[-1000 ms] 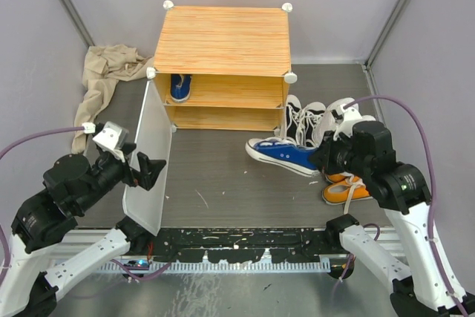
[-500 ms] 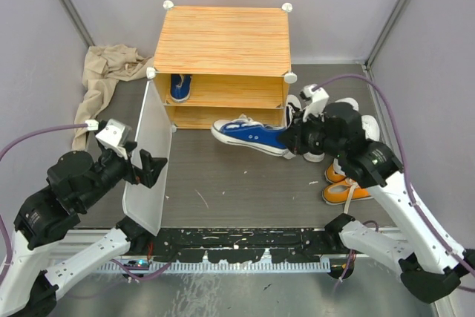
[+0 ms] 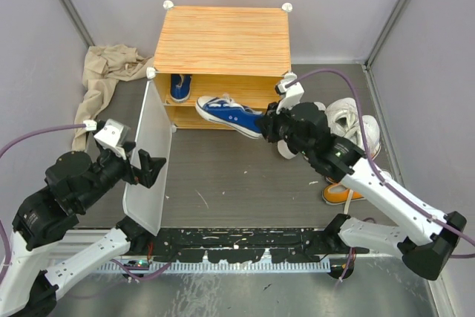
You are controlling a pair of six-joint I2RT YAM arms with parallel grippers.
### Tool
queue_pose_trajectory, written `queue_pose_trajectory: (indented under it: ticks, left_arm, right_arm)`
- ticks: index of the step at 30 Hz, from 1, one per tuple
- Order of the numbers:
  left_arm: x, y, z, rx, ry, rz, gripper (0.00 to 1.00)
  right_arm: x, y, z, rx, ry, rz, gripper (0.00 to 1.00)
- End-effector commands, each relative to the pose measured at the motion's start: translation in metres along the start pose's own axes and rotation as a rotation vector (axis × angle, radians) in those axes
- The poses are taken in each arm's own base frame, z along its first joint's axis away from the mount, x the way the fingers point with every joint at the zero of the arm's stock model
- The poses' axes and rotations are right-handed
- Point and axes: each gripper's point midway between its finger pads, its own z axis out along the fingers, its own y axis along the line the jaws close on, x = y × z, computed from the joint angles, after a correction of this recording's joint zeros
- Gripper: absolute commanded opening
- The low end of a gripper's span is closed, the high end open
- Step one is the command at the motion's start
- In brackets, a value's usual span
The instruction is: Place and organize the shoes in the shoe cabinet
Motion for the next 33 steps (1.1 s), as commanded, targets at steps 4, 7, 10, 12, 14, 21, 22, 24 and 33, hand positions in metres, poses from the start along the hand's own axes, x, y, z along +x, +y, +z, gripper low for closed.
queue_pose_trajectory:
  ticks: [4,7,10,12,14,21,22,24,33]
  left_arm:
    - [-0.008,0.0,-0.008,0.006,-0.025,0.006,0.98]
    - [-0.007,0.001,-0.008,0.006,-0.017,0.014,0.98]
    - [-0.005,0.002,-0.01,0.003,-0.013,0.024,0.98]
    - [-0.005,0.003,-0.012,0.001,-0.015,0.026,0.98]
    - [-0.004,0.003,-0.013,0.002,-0.014,0.029,0.98]
    - [-0.002,0.002,-0.017,0.015,-0.012,0.026,0.98]
    - [-0.001,0.002,-0.017,0.017,-0.01,0.025,0.98]
    - [0.0,0.001,-0.018,0.02,-0.008,0.026,0.98]
    - [0.004,0.003,-0.024,0.02,-0.002,0.033,0.98]
  right_arm:
    - [-0.077,0.005,0.022,0.105,-0.403,0.088,0.01]
    - [-0.076,0.003,0.033,0.15,-0.458,0.094,0.01]
    - [-0.07,0.004,0.046,0.181,-0.492,0.101,0.01]
    - [-0.068,0.005,0.053,0.214,-0.511,0.102,0.01]
    - [-0.066,0.007,0.059,0.262,-0.536,0.094,0.01]
    - [-0.06,0.01,0.084,0.434,-0.598,0.119,0.01]
    - [-0.058,0.011,0.089,0.449,-0.6,0.123,0.01]
    - [-0.055,0.013,0.097,0.474,-0.615,0.136,0.01]
    - [-0.052,0.02,0.126,0.591,-0.652,0.117,0.01]
